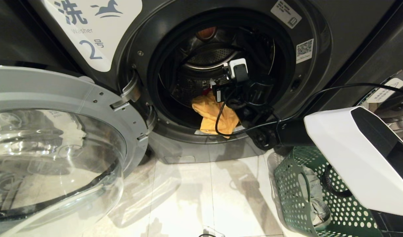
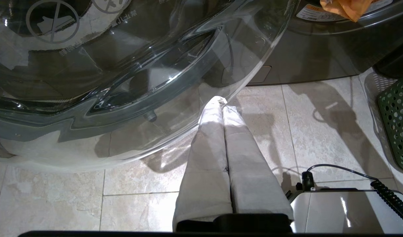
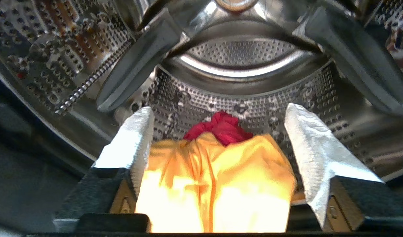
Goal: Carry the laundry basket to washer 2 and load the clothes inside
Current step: Place the clothes into the washing machine
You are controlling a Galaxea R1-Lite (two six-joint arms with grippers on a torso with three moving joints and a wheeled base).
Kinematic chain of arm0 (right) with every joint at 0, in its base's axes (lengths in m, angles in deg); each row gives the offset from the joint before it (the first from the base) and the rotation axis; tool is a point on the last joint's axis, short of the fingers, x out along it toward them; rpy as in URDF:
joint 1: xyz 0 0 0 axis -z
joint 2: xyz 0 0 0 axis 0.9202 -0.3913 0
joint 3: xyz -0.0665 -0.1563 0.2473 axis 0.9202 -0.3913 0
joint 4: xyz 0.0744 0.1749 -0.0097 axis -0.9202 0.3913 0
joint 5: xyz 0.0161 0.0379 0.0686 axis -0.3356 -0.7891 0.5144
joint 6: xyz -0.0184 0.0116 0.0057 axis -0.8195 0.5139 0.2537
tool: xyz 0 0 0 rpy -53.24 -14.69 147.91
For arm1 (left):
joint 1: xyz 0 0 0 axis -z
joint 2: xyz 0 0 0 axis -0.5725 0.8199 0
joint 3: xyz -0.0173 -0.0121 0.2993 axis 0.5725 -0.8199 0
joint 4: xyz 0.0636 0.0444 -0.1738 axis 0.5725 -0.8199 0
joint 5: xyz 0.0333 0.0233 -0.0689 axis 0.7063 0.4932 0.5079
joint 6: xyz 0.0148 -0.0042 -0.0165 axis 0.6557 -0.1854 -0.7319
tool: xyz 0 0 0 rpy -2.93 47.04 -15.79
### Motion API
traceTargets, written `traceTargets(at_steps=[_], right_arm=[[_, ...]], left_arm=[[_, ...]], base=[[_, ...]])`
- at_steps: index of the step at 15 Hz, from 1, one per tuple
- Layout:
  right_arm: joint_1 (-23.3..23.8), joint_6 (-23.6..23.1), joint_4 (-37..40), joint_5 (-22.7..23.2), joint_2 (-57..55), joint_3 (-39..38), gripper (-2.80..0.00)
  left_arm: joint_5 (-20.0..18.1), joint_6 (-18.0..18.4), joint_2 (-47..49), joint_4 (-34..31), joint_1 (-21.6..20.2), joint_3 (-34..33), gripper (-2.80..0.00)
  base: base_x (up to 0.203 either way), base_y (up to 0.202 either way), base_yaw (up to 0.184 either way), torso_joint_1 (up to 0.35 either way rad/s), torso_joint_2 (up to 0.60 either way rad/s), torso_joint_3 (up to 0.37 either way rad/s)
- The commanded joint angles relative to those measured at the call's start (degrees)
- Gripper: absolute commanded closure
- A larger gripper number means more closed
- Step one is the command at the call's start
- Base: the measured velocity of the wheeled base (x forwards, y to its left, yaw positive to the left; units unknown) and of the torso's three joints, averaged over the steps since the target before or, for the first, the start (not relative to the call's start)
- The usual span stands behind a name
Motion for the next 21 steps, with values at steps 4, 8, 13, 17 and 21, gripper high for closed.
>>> traceTargets(at_steps=[4,8,13,17,21], right_arm=[[-2.3,3.8,0.9,3.6,13.2,-24.0,-2.8],[-3.4,5.7,1.9,5.8,19.1,-34.6,-2.8],[-4.0,6.8,9.7,6.0,18.8,-37.5,-2.8],[-4.3,9.0,18.9,5.9,16.8,-32.5,-2.8],[-4.7,13.5,31.3,5.1,14.2,-22.1,-2.8]], left_arm=[[0.0,0.0,0.0,0.0,0.0,0.0,0.0],[0.0,0.0,0.0,0.0,0.0,0.0,0.0],[0.0,0.0,0.0,0.0,0.0,0.0,0.0],[0.0,0.0,0.0,0.0,-0.1,0.0,0.0],[0.0,0.0,0.0,0.0,0.0,0.0,0.0]], base=[[0.0,0.0,0.0,0.0,0.0,0.0],[0.0,0.0,0.0,0.0,0.0,0.0],[0.0,0.0,0.0,0.0,0.0,0.0],[0.0,0.0,0.0,0.0,0.0,0.0],[0.0,0.0,0.0,0.0,0.0,0.0]])
